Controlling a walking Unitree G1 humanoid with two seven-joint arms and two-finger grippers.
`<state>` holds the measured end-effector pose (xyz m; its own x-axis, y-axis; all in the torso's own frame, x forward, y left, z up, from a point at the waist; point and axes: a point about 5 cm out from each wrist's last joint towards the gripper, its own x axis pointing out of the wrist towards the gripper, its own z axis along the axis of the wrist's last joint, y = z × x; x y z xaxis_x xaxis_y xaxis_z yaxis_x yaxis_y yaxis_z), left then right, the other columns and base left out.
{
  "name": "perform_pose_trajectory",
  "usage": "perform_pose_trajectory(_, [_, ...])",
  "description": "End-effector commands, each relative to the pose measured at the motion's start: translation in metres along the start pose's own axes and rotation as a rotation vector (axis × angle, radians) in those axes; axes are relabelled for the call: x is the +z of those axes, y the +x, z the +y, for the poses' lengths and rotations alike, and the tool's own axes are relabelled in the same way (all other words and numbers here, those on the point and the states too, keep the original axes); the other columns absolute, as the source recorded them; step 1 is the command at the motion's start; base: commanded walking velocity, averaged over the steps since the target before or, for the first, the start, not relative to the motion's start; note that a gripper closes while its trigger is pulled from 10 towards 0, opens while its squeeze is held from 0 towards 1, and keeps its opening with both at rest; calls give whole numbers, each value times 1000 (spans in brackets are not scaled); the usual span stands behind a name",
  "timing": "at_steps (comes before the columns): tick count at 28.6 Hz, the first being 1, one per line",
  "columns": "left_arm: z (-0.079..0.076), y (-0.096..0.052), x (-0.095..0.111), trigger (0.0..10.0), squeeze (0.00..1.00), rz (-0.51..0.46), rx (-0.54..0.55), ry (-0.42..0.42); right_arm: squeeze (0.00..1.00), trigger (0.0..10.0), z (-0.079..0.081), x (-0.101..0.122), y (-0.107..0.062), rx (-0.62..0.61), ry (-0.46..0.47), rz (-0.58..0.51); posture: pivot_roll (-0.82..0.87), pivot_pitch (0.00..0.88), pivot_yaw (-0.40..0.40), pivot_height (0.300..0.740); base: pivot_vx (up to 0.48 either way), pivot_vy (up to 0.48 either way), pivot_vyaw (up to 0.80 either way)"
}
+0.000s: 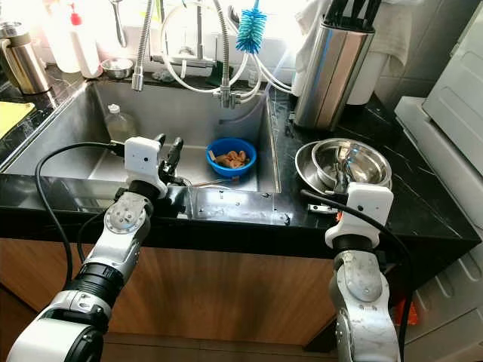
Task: Kitchen organization
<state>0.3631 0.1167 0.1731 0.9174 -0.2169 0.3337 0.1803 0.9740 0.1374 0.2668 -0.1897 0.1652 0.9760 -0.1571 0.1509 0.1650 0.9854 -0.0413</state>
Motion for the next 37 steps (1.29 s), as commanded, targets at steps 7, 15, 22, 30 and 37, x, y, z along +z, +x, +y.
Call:
perform_pose_trajectory(7, [-1, 3, 5, 10000, 0, -16, -2, 4, 0, 10000, 0, 31, 8, 19, 4, -122, 85, 30, -93, 740, 0, 0, 0])
perform_pose_trajectory(15, [-1, 4, 6, 10000, 0, -20, 0, 2, 0, 10000, 1, 44, 12, 43, 2, -168, 83, 29, -94, 740, 0, 0, 0])
perform_pose_trajectory(22, [2, 11, 15, 10000, 0, -38, 33, -57, 0, 10000, 3, 65, 22, 95, 246, -264, 87, 28, -99, 740, 0, 0, 0])
perform_pose_trajectory(30, [5, 15, 20, 10000, 0, -40, 42, -100, 0, 10000, 5, 63, 31, 135, 506, -246, 101, 23, -104, 740, 0, 0, 0])
perform_pose_trajectory(37, [0, 19, 21, 10000, 0, -11, -8, -176, 0, 10000, 19, 41, 32, 228, 597, -145, 110, 7, -104, 740, 0, 0, 0])
